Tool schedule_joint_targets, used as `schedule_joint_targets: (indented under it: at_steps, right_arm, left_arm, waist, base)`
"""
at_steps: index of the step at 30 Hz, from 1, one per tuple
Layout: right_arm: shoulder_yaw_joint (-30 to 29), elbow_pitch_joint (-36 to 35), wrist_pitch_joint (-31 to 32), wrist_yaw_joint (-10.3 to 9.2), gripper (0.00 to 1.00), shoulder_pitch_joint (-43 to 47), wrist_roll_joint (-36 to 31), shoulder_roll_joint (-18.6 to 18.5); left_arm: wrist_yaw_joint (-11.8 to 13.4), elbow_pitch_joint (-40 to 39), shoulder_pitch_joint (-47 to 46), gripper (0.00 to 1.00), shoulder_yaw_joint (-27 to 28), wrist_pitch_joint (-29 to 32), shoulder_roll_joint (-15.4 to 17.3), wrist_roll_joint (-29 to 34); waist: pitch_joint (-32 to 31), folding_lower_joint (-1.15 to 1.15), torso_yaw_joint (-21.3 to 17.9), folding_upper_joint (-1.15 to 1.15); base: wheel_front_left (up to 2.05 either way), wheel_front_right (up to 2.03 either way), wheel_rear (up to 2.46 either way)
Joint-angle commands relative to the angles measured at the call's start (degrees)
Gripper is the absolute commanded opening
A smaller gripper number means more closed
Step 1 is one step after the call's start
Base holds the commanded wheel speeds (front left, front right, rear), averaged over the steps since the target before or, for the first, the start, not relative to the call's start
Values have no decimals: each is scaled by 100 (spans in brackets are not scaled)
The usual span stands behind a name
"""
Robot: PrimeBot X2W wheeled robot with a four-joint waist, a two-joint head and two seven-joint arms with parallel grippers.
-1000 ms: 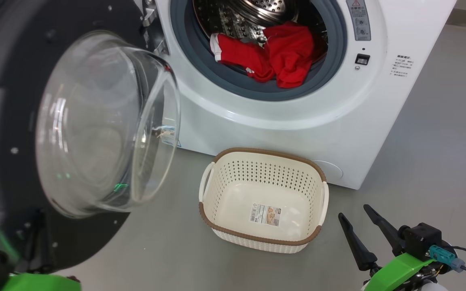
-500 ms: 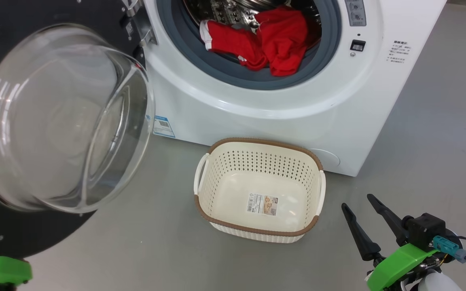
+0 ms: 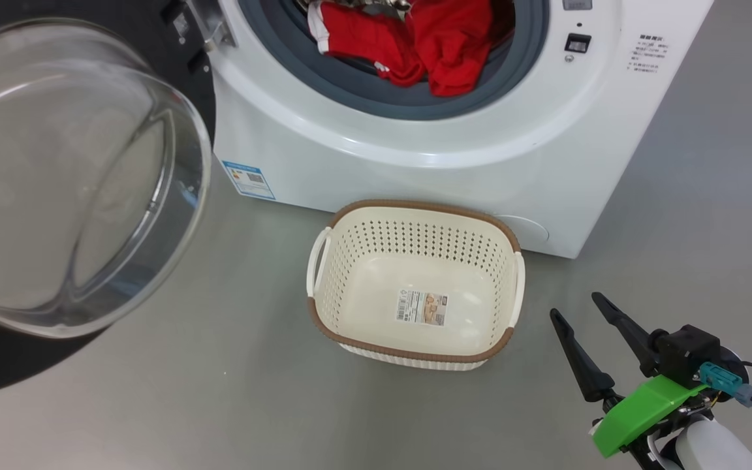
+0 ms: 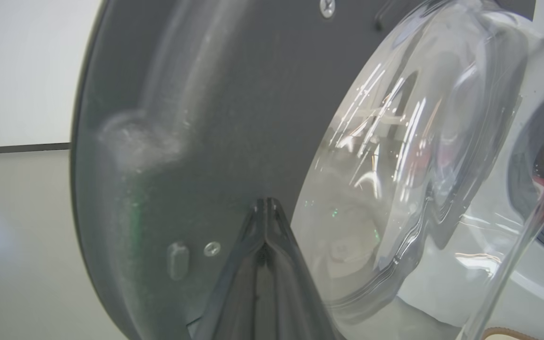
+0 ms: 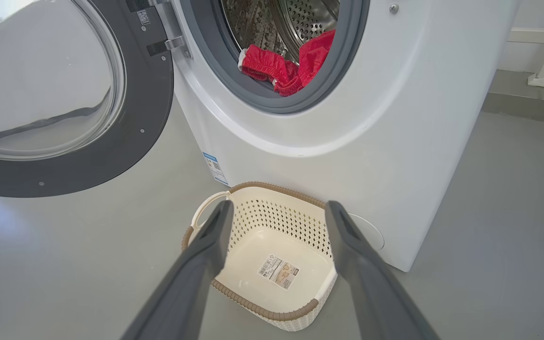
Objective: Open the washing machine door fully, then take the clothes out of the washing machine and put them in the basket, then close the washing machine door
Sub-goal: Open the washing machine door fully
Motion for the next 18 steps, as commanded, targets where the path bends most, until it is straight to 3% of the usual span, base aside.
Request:
schedule_joint_targets:
  at_steps: [1,18]
  right_arm:
    - [165,-143,-68,9,100,-134,-56,-69]
    - [202,-158,-68,9,100,-273,-103,-46]
  left_arm:
    - [-35,90,-335,0,347,-70,429,105]
    - [-347,1225,-1084,0,1104,-70,759,669]
  waist:
    - [84,0,-49,0]
    - [315,0,-208,0]
  base:
    - [0,0,0]
    - [0,0,0]
